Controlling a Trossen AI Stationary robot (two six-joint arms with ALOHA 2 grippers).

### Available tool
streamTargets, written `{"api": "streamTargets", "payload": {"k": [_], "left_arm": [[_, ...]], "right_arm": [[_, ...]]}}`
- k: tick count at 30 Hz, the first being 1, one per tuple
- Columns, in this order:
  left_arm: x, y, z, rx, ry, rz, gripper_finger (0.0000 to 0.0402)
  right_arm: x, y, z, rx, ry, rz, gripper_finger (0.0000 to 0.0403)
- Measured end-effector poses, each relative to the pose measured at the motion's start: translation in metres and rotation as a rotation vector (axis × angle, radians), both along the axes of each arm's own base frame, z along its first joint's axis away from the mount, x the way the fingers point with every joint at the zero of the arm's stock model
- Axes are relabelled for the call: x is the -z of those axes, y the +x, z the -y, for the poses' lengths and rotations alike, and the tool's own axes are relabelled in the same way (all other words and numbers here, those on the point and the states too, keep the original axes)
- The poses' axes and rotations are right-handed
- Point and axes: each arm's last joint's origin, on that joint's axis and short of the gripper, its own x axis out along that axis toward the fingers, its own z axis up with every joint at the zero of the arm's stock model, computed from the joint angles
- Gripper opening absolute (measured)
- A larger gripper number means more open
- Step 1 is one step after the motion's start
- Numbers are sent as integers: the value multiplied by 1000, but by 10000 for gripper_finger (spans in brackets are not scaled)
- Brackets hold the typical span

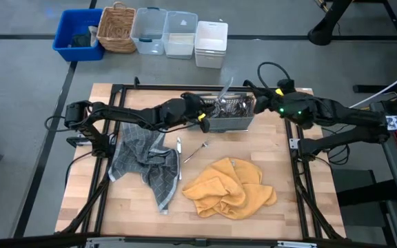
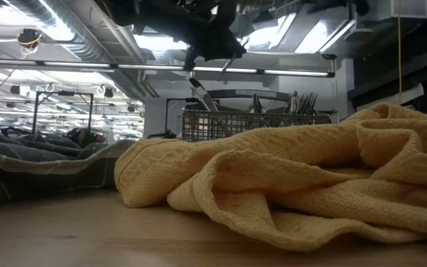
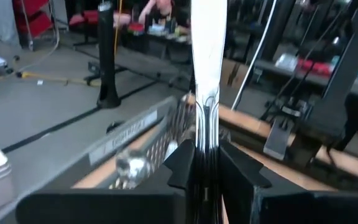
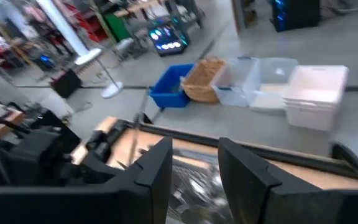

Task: Sort silverware
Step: Put the silver knife into the gray utensil holder

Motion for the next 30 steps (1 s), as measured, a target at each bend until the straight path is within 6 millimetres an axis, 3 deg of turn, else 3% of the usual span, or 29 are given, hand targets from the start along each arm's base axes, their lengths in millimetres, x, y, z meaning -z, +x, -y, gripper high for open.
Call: {"api": "streamTargets", "payload": {"k": [8, 15, 30], "left_arm": [[-6, 1, 1, 2, 10, 65, 44], [-6, 1, 1, -1, -26, 84, 50], [-6, 1, 1, -5, -56, 98, 49]], "right_arm": [[-10, 36, 0, -67, -160, 58, 131], [-10, 43, 13, -192, -111, 104, 131], [11, 66, 38, -166, -57, 33, 131]]}}
